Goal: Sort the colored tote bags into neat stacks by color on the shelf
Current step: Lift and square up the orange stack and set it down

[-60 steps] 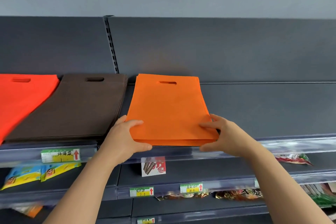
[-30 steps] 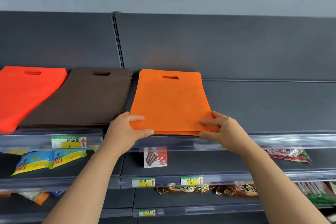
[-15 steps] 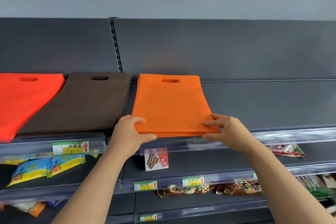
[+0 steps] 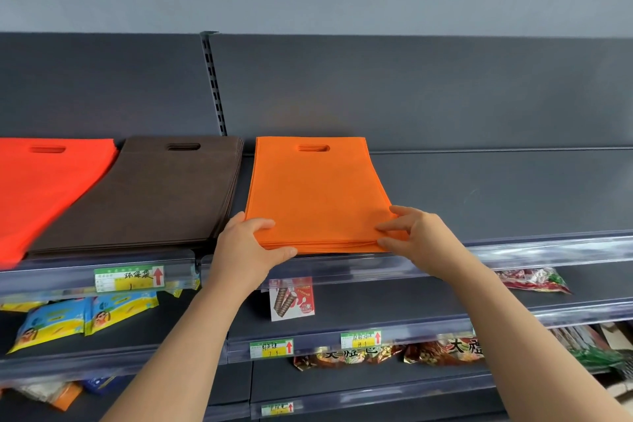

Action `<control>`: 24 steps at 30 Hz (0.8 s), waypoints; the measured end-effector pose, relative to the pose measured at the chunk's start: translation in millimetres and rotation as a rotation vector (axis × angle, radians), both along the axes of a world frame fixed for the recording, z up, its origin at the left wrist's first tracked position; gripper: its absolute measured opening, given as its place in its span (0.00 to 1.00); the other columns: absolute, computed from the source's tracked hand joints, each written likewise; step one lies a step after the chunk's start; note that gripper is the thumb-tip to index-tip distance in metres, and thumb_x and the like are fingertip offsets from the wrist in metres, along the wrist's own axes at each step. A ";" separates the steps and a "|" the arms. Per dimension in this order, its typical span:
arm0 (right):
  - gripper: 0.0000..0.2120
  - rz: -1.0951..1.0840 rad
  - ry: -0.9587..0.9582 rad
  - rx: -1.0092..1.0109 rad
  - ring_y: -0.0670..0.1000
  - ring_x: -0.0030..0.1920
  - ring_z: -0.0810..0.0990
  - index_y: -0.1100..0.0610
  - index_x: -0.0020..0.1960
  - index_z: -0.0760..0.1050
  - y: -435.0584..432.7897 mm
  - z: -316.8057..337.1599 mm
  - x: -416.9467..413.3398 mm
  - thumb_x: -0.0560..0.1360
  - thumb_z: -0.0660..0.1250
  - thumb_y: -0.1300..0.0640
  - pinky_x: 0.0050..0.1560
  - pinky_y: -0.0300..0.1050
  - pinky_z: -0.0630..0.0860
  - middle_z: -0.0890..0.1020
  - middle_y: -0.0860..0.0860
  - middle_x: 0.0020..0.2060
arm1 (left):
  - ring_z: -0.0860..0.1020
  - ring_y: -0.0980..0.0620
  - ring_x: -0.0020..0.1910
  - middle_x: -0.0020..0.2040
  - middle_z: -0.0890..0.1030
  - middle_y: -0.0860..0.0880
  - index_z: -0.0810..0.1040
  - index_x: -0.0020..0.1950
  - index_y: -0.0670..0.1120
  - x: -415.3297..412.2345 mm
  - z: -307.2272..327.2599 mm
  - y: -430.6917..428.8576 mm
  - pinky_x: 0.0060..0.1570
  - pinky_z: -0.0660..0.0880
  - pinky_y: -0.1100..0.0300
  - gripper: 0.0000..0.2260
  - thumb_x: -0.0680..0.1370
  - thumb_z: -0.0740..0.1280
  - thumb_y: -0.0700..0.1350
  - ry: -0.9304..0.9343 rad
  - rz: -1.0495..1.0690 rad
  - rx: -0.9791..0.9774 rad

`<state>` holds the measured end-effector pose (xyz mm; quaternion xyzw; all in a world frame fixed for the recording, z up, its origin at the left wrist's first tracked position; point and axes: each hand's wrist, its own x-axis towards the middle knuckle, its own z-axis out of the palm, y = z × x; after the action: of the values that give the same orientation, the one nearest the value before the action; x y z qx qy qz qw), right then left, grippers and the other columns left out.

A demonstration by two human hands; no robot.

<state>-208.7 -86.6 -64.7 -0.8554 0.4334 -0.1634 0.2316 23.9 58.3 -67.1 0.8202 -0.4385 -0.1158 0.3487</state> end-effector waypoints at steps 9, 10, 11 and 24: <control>0.21 0.006 0.022 0.004 0.47 0.48 0.76 0.51 0.60 0.79 8.3 2.6 -1.8 0.68 0.76 0.52 0.49 0.34 0.67 0.72 0.49 0.67 | 0.65 0.48 0.71 0.72 0.66 0.47 0.77 0.63 0.51 4.4 -4.8 2.1 0.69 0.64 0.50 0.28 0.65 0.78 0.54 0.018 0.012 -0.019; 0.19 0.000 0.011 0.002 0.47 0.49 0.76 0.52 0.59 0.80 7.7 1.9 -1.6 0.68 0.75 0.53 0.49 0.34 0.67 0.73 0.49 0.66 | 0.65 0.49 0.71 0.72 0.66 0.47 0.77 0.63 0.51 5.0 -5.1 2.5 0.69 0.65 0.50 0.28 0.65 0.78 0.54 0.022 0.009 -0.014; 0.18 -0.010 -0.005 0.001 0.48 0.51 0.77 0.52 0.58 0.81 6.7 1.0 -1.5 0.68 0.75 0.53 0.51 0.34 0.68 0.74 0.50 0.65 | 0.65 0.49 0.70 0.72 0.66 0.47 0.77 0.63 0.51 5.7 -5.5 3.0 0.68 0.65 0.50 0.29 0.64 0.79 0.54 0.028 0.003 -0.007; 0.18 -0.106 -0.094 0.049 0.52 0.60 0.77 0.53 0.56 0.81 5.8 -5.7 3.0 0.67 0.76 0.50 0.59 0.41 0.71 0.74 0.52 0.66 | 0.68 0.48 0.68 0.69 0.71 0.48 0.73 0.67 0.50 12.3 -7.6 1.7 0.66 0.68 0.50 0.33 0.65 0.78 0.54 -0.002 -0.003 -0.009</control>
<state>-205.7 -80.8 -70.3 -0.8168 0.4706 -0.2048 0.2635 36.2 60.0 -74.8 0.8180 -0.4408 -0.1133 0.3519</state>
